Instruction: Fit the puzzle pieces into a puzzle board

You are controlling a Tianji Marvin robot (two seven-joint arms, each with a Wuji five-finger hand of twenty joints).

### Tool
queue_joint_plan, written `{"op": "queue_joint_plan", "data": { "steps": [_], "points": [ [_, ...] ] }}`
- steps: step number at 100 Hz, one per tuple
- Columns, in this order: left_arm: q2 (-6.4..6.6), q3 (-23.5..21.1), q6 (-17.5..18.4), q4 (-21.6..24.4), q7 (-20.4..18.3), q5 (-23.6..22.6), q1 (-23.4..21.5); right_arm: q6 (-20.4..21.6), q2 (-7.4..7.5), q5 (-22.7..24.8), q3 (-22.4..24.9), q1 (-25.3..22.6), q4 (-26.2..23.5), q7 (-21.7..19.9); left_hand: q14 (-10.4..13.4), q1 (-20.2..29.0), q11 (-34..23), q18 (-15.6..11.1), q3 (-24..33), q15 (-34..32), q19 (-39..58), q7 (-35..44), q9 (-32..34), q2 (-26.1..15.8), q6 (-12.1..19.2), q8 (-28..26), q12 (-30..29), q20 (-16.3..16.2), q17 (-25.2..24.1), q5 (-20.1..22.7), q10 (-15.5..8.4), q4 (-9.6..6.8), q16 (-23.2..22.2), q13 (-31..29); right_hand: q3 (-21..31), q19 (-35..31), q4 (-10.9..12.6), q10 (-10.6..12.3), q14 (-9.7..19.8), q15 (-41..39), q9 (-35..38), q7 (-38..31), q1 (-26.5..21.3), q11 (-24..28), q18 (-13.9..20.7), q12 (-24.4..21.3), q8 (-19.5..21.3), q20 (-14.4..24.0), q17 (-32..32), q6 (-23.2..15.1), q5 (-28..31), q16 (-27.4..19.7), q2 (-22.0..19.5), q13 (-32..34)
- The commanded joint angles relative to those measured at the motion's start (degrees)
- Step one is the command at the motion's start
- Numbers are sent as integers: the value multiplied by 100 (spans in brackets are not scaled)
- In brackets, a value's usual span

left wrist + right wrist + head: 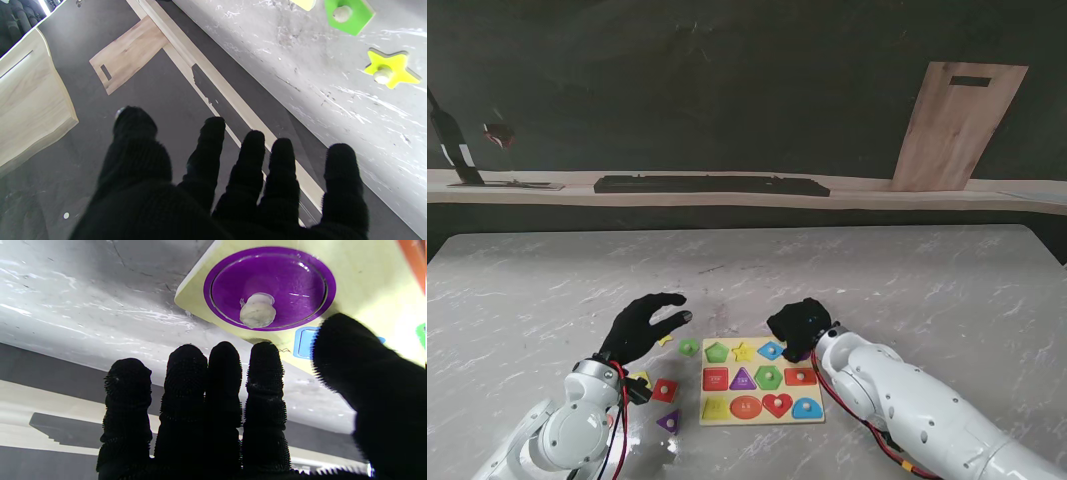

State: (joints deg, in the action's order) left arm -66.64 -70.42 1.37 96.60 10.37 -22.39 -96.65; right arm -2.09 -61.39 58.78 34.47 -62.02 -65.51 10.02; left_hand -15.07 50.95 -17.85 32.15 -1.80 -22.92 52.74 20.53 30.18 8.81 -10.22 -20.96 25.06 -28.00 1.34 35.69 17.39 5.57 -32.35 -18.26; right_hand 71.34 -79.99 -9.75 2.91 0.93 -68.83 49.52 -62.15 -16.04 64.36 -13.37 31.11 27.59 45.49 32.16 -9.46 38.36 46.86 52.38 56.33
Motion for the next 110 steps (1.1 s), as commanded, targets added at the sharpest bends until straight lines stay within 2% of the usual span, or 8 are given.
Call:
{"op": "queue_joint_plan", "data": {
  "steps": [1, 36, 64, 75, 85, 95, 106, 110],
  "points": [
    [-9, 4, -1, 21, -13, 6, -14, 17, 46, 26, -17, -155, 94, 33, -60, 67, 47, -999, -61, 25, -30, -78, -64, -174, 36, 29, -51, 49, -61, 55, -21, -129, -21, 20, -91, -18, -41, -71, 123, 61, -260, 701, 302, -18, 45, 52, -190, 141, -121, 174, -209, 0, 31, -217],
    [-8, 10, -15, 18, -17, 6, -8, -25, -6, 46, 456, -473, -159, 304, -44, 68, 42, -1005, -59, 27, -32, -64, -63, -174, 42, 23, -47, 49, -62, 58, -29, -129, -21, 22, -547, 663, -103, -317, -36, 987, -2088, 1248, 1034, -721, 8, -365, -384, -79, -1189, 771, -2128, -417, -466, -1501],
    [-6, 21, -35, 11, -34, 8, 4, 235, -78, -139, 1253, -1060, -652, 532, -47, 72, 41, -1000, -59, 28, -32, -62, -59, -172, 38, 24, -47, 49, -63, 56, -17, -129, -19, 22, -1210, 1992, 13, -345, -285, 2719, -2837, 1371, 1218, -1282, -175, -678, -443, -1181, -2015, 573, -2746, -1332, -1304, -2176],
    [-4, 24, -46, 9, -40, 0, 6, 470, -152, -448, 1662, -1388, -943, 617, -52, 73, 40, -999, -58, 31, -33, -68, -49, -172, 33, 27, -47, 49, -63, 50, -22, -130, -18, 24, -1616, 2266, 107, -299, -325, 3380, -2897, 1461, 1193, -1500, -114, -771, -443, -1650, -2129, 476, -2905, -1676, -1699, -2279],
    [-3, 31, -52, 0, -53, 7, 18, 703, -226, -865, 2017, -1678, -1255, 582, -59, 70, 38, -996, -60, 31, -34, -80, -37, -166, 37, 31, -45, 50, -64, 31, -8, -130, -18, 19, -2183, 2247, 217, -319, -397, 3671, -3120, 1685, 1169, -1758, -34, -877, -520, -1772, -2078, 431, -3279, -1820, -2254, -2394],
    [4, 49, -64, -13, -102, 34, 40, 1018, -315, -1374, 2315, -1925, -1468, 590, -46, 67, 46, -997, -62, 39, -34, -98, -46, -157, 42, 38, -46, 50, -65, -1, -11, -130, -15, 29, -2951, 2392, 433, -282, -386, 3997, -3201, 1841, 1006, -1907, 41, -942, -562, -1888, -2161, 383, -3354, -1985, -2695, -2543],
    [11, 61, -71, -25, -138, 35, 57, 1449, -399, -1875, 2610, -2165, -1654, 621, -45, 66, 51, -1010, -63, 44, -46, -111, -55, -138, 36, 43, -45, 55, -79, -33, -11, -130, -14, 32, -3258, 2762, 571, -158, -326, 4403, -3221, 1953, 888, -2040, 187, -996, -571, -2104, -2275, 367, -3360, -2236, -2521, -2743],
    [12, 62, -71, -25, -147, 38, 58, 1595, -427, -2013, 2707, -2252, -1718, 669, -43, 64, 55, -1011, -63, 48, -50, -117, -61, -134, 40, 46, -45, 57, -78, -49, -21, -130, -13, 34, -3055, 2911, 600, -130, -301, 4535, -3216, 1986, 932, -2058, 247, -999, -568, -2234, -2267, 376, -3359, -2344, -2283, -2758]
  ]
}}
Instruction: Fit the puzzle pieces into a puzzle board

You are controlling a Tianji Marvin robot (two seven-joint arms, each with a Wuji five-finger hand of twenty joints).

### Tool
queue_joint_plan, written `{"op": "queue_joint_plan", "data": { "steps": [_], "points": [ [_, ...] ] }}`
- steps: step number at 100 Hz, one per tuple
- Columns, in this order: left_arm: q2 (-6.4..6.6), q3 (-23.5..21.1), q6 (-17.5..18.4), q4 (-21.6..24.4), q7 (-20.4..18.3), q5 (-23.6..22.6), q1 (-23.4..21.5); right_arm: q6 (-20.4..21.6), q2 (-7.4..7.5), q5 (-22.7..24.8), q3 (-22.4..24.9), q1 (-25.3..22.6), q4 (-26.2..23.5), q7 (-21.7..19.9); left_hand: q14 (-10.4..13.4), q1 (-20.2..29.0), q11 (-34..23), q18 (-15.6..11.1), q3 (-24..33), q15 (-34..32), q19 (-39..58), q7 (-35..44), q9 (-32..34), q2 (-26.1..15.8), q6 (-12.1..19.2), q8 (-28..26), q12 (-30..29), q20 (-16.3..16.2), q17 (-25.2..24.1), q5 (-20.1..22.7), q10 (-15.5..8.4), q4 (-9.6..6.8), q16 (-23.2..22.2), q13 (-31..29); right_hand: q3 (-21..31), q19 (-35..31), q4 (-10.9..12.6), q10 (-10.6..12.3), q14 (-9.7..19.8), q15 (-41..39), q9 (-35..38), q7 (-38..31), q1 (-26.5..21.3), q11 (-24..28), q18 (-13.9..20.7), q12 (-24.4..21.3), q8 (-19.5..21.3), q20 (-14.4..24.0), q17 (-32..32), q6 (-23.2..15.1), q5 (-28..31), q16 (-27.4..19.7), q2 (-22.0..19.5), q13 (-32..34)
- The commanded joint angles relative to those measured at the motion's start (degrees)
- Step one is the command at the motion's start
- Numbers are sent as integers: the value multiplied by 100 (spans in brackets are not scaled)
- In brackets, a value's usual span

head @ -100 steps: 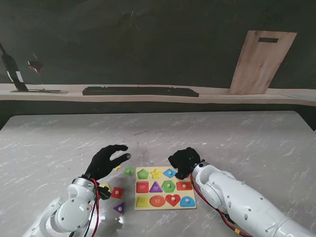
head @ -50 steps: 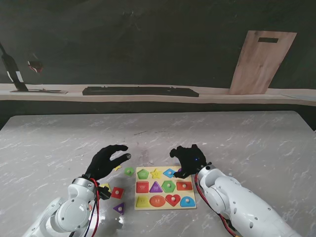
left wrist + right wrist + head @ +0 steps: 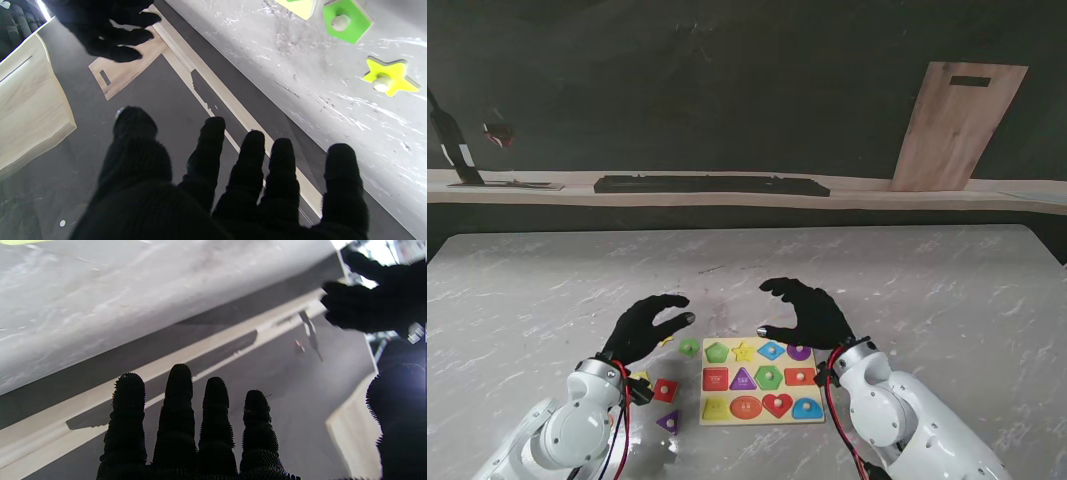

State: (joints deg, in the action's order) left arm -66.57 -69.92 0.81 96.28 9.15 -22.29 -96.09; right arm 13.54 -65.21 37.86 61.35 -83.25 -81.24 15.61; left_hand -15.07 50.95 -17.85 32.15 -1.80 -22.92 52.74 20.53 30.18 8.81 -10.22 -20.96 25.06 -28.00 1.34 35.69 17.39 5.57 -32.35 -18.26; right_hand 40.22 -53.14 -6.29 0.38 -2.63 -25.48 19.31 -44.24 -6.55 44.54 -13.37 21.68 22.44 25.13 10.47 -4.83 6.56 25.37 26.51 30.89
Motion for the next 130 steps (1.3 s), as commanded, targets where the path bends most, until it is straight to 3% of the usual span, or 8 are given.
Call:
{"op": "queue_joint_plan", "data": {
  "steps": [1, 16, 40, 91, 114, 120, 124, 130],
  "points": [
    [6, 12, -15, 6, -26, 29, 2, 66, -52, 47, 43, -150, -162, 121, -39, 67, 54, -1012, -62, 49, -51, -118, -59, -131, 43, 46, -45, 57, -78, -52, -20, -130, -12, 35, 143, 257, 251, 133, 60, 225, -186, 200, -11, -95, 262, -64, -48, -239, -92, -79, -181, -223, 370, -213],
    [24, 0, 27, -7, -85, 6, 6, 743, -114, -617, 425, -514, -468, 23, -22, 80, 75, -1013, -61, 73, -57, -149, -101, -86, 43, 57, -49, 59, -80, -153, -38, -132, -4, 50, 283, 466, 281, 201, 133, 436, -200, 171, -489, -183, 456, -92, -32, -471, -12, 240, -182, -408, 1018, -266],
    [50, -10, 101, -33, -191, 7, 19, 1560, -156, -1312, 909, -1067, -851, -154, 7, 64, 96, -1025, -56, 110, -87, -147, -142, -34, 47, 56, -46, 67, -90, -252, -57, -142, 3, 51, 245, 513, 364, 128, 122, 429, -128, -86, -631, -101, 522, -58, 45, -609, 206, 341, -82, -454, 1065, -64],
    [254, -92, -116, 58, -870, -598, 117, 2001, -105, -1207, 1289, -1327, -965, -261, 123, 459, 85, -1244, 159, -50, 357, -197, -536, 932, -106, 69, -1, -516, 14, -809, -163, -296, -274, 59, 242, 330, 250, 90, 69, 273, 426, -185, -366, -156, 330, -64, 108, -435, 358, 193, 489, -244, 986, 325],
    [422, -70, -264, -63, -1238, -1663, 408, 1849, -133, -1206, 1315, -1209, -783, -160, 170, 616, -176, -1278, 316, -390, 725, -1, -338, 936, -152, 57, 100, -820, 155, -681, -307, -297, -521, -115, 209, 200, 227, 79, 55, 148, 643, -201, -449, -156, 163, -44, 161, -281, 372, 16, 748, -95, 956, 458],
    [459, 14, -232, -198, -1312, -1886, 557, 1830, -136, -1171, 1314, -1194, -764, -124, 190, 689, -312, -1307, 521, -560, 884, 196, -254, 994, -128, 12, 155, -896, 186, -663, -359, -294, -613, -173, 201, 167, 228, 87, 65, 129, 662, -200, -461, -157, 140, -37, 178, -239, 368, -27, 758, -64, 935, 468],
    [484, 85, -197, -300, -1363, -2032, 668, 1810, -139, -1129, 1311, -1186, -754, -88, 203, -159, -383, -1313, 2483, -659, 964, 355, -217, 1452, -118, 63, 167, -898, 200, -683, -382, -128, -642, -203, 197, 151, 229, 89, 66, 112, 686, -206, -467, -150, 125, -31, 190, -216, 370, -35, 779, -45, 928, 491],
    [525, 206, -91, -472, -1440, -2260, 844, 1780, -141, -1094, 1306, -1181, -750, -59, 250, -300, -496, -1344, 3053, -786, 1051, 500, -224, 1604, -104, 21, 214, -926, 225, -786, -421, -100, -698, -232, 198, 132, 232, 96, 79, 92, 710, -206, -507, -150, 99, -27, 201, -187, 370, -68, 790, -23, 946, 515]
  ]
}}
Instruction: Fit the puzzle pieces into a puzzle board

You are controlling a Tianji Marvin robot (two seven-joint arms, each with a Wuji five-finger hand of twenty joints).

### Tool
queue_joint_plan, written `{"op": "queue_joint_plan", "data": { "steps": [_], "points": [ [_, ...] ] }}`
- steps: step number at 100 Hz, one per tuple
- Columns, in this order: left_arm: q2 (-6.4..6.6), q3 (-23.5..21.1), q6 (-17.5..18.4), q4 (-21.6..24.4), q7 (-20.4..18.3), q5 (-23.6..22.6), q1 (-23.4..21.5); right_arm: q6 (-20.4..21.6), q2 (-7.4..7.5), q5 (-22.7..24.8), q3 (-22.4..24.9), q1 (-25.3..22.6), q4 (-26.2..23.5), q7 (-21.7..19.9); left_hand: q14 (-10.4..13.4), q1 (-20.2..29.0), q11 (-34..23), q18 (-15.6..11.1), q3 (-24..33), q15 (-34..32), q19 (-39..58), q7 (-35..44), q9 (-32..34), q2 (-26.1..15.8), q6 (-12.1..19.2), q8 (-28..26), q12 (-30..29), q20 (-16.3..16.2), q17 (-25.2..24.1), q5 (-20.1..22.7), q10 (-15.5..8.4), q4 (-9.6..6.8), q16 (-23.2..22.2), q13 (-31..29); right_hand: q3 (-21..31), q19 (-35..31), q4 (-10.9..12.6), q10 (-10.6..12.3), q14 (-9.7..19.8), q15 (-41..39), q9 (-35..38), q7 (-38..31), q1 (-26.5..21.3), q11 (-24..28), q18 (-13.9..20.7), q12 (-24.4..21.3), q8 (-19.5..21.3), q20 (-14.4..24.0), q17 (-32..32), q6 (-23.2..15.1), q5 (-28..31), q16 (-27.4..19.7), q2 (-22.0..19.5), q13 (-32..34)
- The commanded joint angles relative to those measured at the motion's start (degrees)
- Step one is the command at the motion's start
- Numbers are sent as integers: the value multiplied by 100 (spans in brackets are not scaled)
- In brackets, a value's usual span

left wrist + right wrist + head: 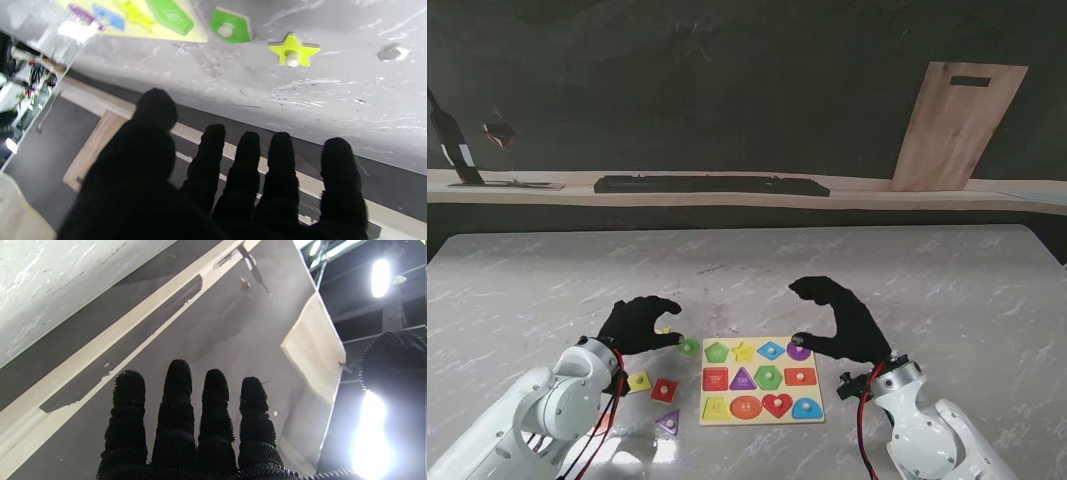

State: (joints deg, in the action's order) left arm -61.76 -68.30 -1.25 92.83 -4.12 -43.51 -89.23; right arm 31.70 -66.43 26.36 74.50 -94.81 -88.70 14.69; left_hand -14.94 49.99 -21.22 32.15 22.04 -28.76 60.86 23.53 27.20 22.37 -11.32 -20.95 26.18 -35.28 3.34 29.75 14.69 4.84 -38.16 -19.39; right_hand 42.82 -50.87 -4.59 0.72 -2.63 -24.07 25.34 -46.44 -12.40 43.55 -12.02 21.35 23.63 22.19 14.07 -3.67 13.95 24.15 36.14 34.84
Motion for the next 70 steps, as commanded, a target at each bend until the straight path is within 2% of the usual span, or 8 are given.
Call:
{"op": "queue_joint_plan", "data": {
  "steps": [1, 15, 24, 31, 49, 61, 63, 70],
  "points": [
    [50, 66, 143, -159, -118, -176, 188, -41, -19, 59, -9, -25, -4, 35, 238, -211, -182, -1347, 727, -223, 250, 232, 80, 269, 9, 12, 111, -200, 29, -209, -151, -25, -125, -128, -64, -99, 62, 63, 80, -50, 106, 15, 73, -51, -40, 6, 83, 110, 11, -189, 50, 102, -11, 118],
    [136, 415, 432, -543, -280, -571, 593, -109, -21, 148, -19, -18, 3, 99, 320, -228, -492, -1401, 1544, -503, 438, 713, 335, 609, 99, -87, 235, -228, 165, -219, -287, 13, -201, -338, -87, -137, 59, 81, 90, -79, 129, 13, 48, -46, -90, 17, 111, 170, 5, -225, 59, 145, -23, 140],
    [191, 679, 497, -743, -494, -702, 824, -167, -7, 159, -22, -11, 2, 56, 392, -182, -686, -1480, 1746, -666, 564, 911, 486, 672, 138, -123, 345, -275, 233, -226, -362, 19, -266, -459, -98, -130, 59, 79, 99, -65, 119, 29, 77, -63, -114, 15, 118, 192, -36, -251, 47, 153, -65, 118],
    [181, 922, 549, -997, -324, -795, 1003, -208, 2, 116, -35, 7, 15, -17, 386, -195, -899, -1461, 1981, -890, 755, 1186, 724, 771, 171, -197, 469, -354, 352, -108, -370, 39, -365, -650, -93, -123, 62, 79, 99, -52, 123, 41, 68, -74, -139, 13, 122, 210, -56, -258, 68, 159, -75, 118],
    [143, 1438, 705, -1588, 417, -1070, 1377, -239, 4, 30, -66, 40, 42, -81, 406, -374, -1370, -1442, 2392, -1418, 1211, 1903, 1329, 952, 226, -506, 651, -456, 772, 212, -409, 104, -505, -1185, -112, -125, 52, 96, 91, -47, 153, 63, 39, -89, -161, 11, 135, 253, -62, -274, 110, 177, -83, 143],
    [146, 1622, 724, -1750, 529, -1142, 1496, -254, 4, 26, -68, 40, 42, -82, 434, -408, -1505, -1436, 2478, -1559, 1292, 2197, 1490, 1095, 306, -630, 674, -450, 899, 272, -448, 196, -493, -1334, -117, -131, 52, 94, 86, -52, 195, 68, 33, -103, -169, 6, 147, 280, -59, -279, 144, 192, -98, 159],
    [143, 1640, 714, -1764, 530, -1129, 1505, -257, 3, 20, -69, 41, 41, -83, 432, -378, -1526, -1433, 2459, -1581, 1302, 2255, 1512, 1116, 320, -623, 675, -449, 908, 274, -450, 282, -487, -1342, -116, -130, 52, 94, 85, -51, 196, 69, 30, -106, -170, 6, 149, 284, -64, -282, 148, 194, -100, 155],
    [128, 1686, 681, -1804, 544, -1059, 1523, -271, 2, 16, -75, 44, 40, -81, 422, -342, -1561, -1422, 2439, -1614, 1315, 2322, 1579, 1193, 335, -610, 681, -450, 927, 324, -439, 352, -486, -1384, -119, -134, 51, 92, 81, -60, 210, 73, 26, -111, -167, 5, 155, 300, -61, -282, 159, 206, -111, 166]
  ]
}}
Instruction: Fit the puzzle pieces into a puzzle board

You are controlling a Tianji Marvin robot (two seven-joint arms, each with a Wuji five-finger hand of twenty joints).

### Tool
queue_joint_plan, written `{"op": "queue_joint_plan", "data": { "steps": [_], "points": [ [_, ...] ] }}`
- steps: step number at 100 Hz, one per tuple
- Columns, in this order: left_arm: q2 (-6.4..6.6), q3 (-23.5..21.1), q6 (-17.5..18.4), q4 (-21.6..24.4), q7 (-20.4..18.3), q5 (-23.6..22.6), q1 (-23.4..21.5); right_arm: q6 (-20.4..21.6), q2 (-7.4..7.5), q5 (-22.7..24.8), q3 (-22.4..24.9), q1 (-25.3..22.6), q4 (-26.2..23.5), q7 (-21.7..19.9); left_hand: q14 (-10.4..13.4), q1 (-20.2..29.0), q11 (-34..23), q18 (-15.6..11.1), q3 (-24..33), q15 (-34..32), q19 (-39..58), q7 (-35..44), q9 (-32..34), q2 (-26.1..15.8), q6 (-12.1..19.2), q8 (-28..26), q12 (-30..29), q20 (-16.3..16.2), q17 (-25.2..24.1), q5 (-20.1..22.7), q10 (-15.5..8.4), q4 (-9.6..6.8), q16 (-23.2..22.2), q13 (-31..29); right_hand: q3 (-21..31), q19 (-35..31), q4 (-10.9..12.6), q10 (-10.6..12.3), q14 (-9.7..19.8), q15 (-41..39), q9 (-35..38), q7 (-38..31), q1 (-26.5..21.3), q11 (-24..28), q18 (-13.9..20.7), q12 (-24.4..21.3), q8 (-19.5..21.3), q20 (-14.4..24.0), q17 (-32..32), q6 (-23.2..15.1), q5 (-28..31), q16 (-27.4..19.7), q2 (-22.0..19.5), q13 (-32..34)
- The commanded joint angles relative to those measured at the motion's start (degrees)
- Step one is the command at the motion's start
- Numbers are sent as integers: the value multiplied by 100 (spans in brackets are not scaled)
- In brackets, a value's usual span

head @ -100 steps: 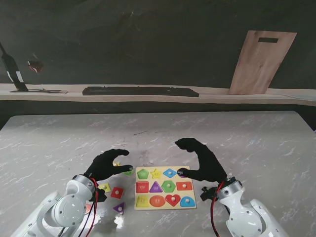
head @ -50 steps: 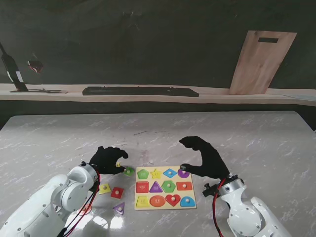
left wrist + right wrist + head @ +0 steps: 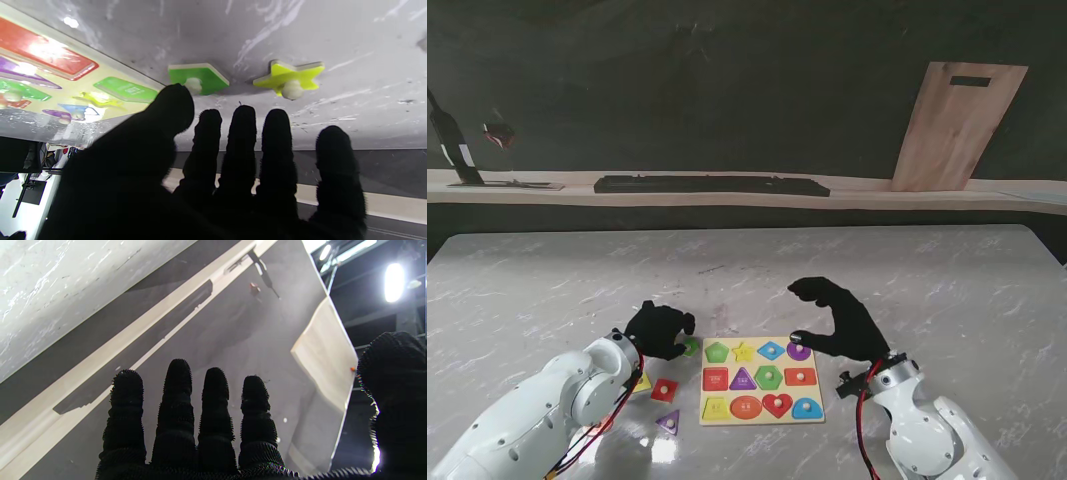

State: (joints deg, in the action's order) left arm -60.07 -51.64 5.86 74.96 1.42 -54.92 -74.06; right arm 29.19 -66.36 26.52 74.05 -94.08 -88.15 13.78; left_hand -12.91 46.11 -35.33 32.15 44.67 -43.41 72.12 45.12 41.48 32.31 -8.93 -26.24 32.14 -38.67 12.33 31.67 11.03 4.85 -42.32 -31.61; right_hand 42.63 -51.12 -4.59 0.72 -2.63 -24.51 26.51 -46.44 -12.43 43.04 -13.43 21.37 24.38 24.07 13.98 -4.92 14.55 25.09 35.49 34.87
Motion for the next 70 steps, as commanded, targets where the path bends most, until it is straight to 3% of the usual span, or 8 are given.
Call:
{"op": "queue_joint_plan", "data": {
  "steps": [1, 21, 59, 70],
  "points": [
    [-44, 24, -33, -22, -4, 92, 7, -23, -6, 0, -31, -29, -15, 11, 222, 71, -162, -1419, 167, -161, 192, 215, 157, 213, 109, -62, 116, -109, 29, 128, -73, 406, -65, -166, -98, -110, 52, 91, 73, -18, 96, 75, 24, -61, -28, 4, 81, 115, -51, -157, 99, 113, -48, 164],
    [-54, 83, -63, -50, 44, 123, 13, -37, -7, -6, -44, -20, -9, 9, 231, 264, -121, -1418, 82, -252, 246, 666, 351, 393, 245, 9, 487, -119, 107, 131, -115, 644, -47, -259, -111, -119, 48, 97, 81, -28, 111, 93, 29, -76, -36, 4, 97, 154, -47, -170, 104, 134, -61, 165],
    [-59, 276, -93, -217, 67, 149, 142, -57, -8, -40, -56, -11, -5, -6, 252, 694, 151, -1414, -241, -250, 279, 1162, 741, 405, 461, 154, 808, -130, 159, 166, -176, 799, 52, -356, -116, -119, 45, 99, 79, -31, 92, 100, 63, -95, -50, 4, 119, 201, -66, -174, 113, 152, -105, 144],
    [-63, 327, -111, -262, 65, 178, 176, -55, -10, -34, -58, -4, 1, 1, 263, 860, 265, -1411, -399, -274, 300, 1318, 934, 333, 547, 226, 896, -138, 196, 233, -199, 778, 72, -414, -115, -113, 45, 102, 79, -28, 87, 108, 72, -98, -50, 4, 122, 211, -75, -175, 113, 153, -110, 135]
  ]
}}
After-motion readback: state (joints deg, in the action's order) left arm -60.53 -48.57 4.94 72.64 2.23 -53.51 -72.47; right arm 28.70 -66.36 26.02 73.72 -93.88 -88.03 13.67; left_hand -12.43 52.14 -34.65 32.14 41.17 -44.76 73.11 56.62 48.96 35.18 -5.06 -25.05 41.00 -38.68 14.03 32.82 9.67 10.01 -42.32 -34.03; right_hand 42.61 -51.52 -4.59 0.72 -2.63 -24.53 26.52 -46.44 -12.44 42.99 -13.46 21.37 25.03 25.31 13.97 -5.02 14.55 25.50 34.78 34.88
